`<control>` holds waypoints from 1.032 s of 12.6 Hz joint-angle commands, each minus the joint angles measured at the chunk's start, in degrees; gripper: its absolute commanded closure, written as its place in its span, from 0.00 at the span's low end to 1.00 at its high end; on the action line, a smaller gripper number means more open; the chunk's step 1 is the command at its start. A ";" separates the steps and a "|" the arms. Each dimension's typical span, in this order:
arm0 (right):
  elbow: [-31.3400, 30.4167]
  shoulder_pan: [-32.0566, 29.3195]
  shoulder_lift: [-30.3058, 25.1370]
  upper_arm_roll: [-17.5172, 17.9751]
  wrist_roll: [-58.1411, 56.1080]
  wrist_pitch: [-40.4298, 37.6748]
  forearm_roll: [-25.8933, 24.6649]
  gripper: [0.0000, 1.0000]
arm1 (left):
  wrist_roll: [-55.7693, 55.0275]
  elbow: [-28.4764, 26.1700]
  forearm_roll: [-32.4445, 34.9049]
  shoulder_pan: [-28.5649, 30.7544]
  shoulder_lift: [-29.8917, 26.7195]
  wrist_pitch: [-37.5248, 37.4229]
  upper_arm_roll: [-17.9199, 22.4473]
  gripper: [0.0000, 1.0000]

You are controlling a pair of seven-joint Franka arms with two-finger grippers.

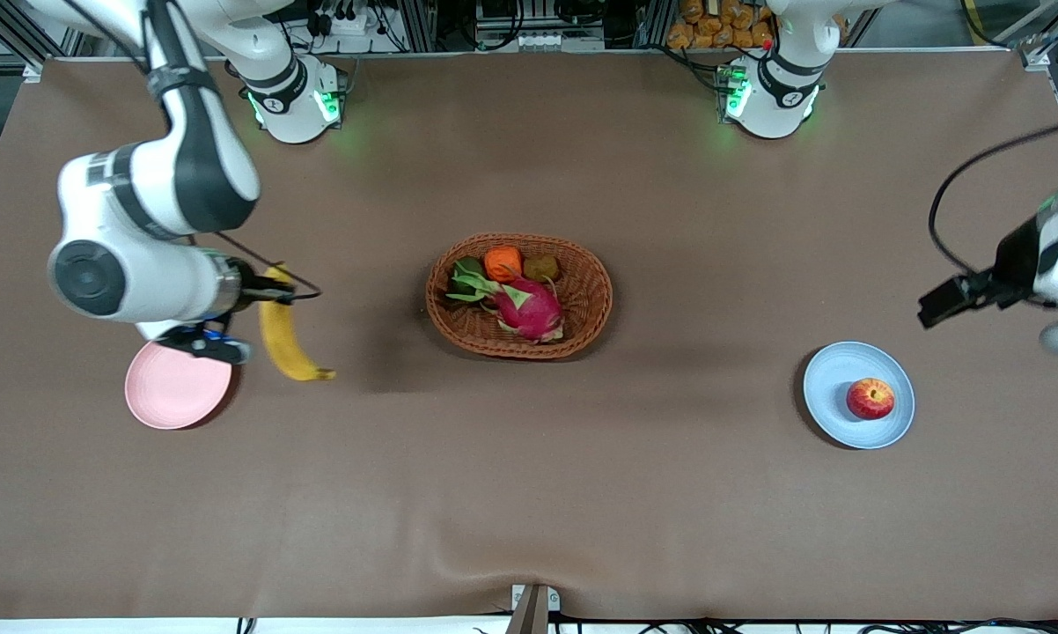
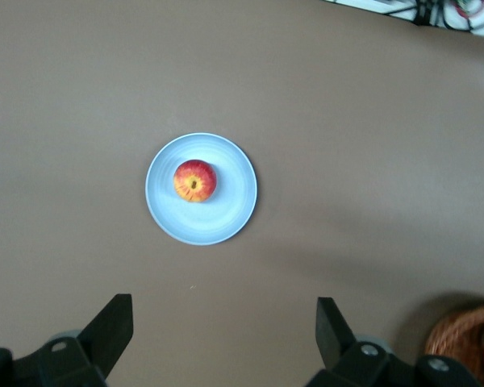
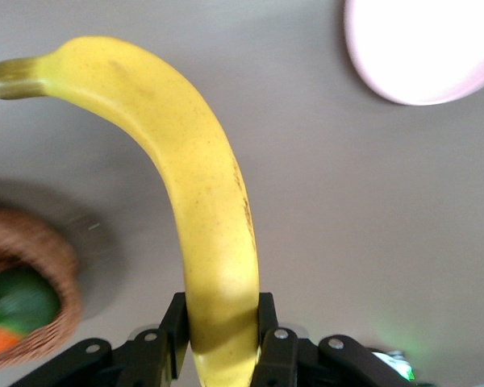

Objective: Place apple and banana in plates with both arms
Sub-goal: 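Release the apple and lift the left gripper while the right gripper carries the banana, then lower the banana onto the pink plate with the right gripper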

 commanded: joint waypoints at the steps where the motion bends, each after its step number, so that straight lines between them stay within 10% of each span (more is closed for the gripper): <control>1: -3.09 -6.38 -0.83 0.31 0.77 -0.19 -3.43 1.00 | 6.93 -1.60 -0.31 -1.30 -6.21 -7.00 3.14 0.00; 5: -3.28 -12.53 2.59 0.31 0.33 3.84 -15.27 1.00 | 8.35 -8.54 -5.50 -4.65 -12.29 -8.35 9.93 0.00; 13: -3.28 -18.88 9.63 0.66 -9.17 16.06 -15.13 1.00 | 8.09 -9.43 -4.80 -6.76 -13.61 -9.58 9.05 0.00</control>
